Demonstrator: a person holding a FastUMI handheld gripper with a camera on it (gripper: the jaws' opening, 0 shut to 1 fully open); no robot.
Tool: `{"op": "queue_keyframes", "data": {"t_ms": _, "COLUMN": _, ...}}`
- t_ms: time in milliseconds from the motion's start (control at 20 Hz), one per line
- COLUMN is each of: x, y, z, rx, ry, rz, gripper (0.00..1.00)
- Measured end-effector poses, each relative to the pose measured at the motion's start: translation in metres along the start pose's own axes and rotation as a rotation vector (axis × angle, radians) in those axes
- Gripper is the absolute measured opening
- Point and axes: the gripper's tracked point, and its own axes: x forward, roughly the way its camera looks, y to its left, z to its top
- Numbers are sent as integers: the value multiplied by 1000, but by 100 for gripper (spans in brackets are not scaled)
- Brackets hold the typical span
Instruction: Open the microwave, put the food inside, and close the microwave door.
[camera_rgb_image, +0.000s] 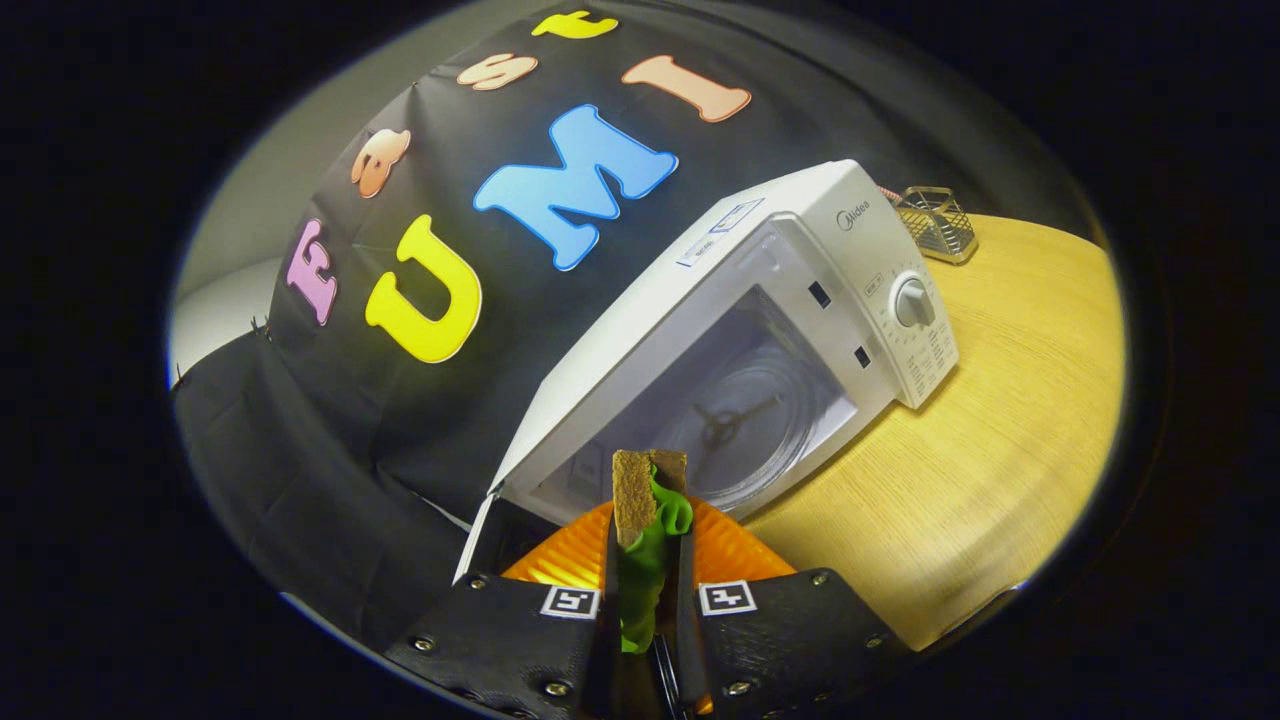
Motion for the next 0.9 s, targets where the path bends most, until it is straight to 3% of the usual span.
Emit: {"op": "queue_keyframes", "data": {"t_ms": 900, "x": 114, "y": -39, "z": 5, "rx": 101, "ry": -185, "rz": -91, "gripper": 22}}
